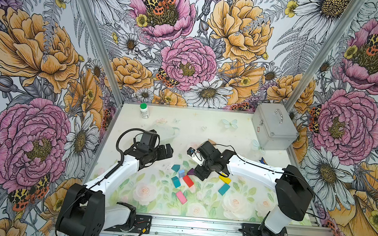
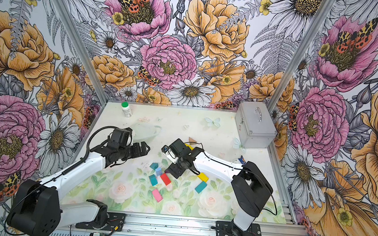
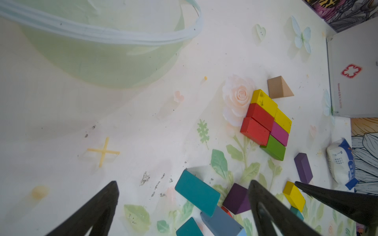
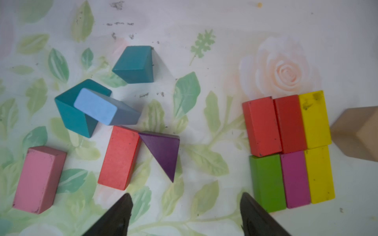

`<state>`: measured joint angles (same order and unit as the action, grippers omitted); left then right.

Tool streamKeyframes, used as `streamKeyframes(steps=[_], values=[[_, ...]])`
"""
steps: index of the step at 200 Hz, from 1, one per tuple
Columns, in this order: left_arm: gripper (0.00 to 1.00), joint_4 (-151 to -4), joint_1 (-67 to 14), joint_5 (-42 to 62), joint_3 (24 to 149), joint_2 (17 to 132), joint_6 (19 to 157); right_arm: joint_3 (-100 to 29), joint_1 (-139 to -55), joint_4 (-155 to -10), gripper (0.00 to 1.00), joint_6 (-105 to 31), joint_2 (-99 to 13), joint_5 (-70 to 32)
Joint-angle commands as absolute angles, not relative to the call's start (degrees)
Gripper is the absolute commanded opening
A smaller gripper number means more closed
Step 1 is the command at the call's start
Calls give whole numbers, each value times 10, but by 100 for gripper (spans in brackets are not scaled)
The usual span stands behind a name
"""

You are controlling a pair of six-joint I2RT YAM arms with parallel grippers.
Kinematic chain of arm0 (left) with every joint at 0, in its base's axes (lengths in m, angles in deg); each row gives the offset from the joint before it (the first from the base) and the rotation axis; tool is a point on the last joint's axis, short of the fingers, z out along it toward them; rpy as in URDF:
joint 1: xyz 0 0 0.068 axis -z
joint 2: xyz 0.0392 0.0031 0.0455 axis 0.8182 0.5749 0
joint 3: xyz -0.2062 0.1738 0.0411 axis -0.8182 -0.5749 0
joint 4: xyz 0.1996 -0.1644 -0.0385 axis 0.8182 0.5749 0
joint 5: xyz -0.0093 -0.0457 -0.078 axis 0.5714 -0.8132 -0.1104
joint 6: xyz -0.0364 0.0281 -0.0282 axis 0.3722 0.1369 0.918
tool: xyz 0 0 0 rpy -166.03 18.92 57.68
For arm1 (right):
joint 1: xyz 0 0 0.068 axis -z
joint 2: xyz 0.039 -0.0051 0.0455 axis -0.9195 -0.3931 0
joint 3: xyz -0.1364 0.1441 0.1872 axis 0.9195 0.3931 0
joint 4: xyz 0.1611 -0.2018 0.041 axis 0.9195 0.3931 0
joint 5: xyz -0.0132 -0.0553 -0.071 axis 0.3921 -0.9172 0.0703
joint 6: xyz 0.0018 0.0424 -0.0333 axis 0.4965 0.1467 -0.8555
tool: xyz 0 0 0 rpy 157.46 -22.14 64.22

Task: Assemble a piece of candy with building blocks
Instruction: Adjust the building block at the center of the board, then assemble the building block at the center of the board.

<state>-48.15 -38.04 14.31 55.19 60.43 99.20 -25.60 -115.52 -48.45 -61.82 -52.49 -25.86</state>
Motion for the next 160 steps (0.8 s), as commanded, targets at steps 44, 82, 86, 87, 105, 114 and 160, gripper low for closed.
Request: streamKeyframes(steps=[44, 82, 86, 87, 105, 114, 160], values=[[99, -476, -352, 134, 554, 598, 996, -322, -1109, -503, 73, -701, -603, -113], [99, -476, -352, 134, 558, 602, 995, -336, -1110, -500, 63, -710, -635, -81], [99, -476, -352, 134, 558, 601, 994, -337, -1110, -499, 63, -711, -638, -77], [99, -477, -352, 134, 558, 601, 995, -337, -1110, -499, 63, -711, -637, -76], [99, -477, -351, 133, 557, 599, 994, -337, -1110, -494, 64, -715, -641, -62], [99, -477, -351, 134, 557, 601, 992, -337, -1111, -492, 64, -718, -642, -57], [99, -477, -346, 133, 561, 608, 991, -349, -1119, -472, 65, -727, -665, -88]])
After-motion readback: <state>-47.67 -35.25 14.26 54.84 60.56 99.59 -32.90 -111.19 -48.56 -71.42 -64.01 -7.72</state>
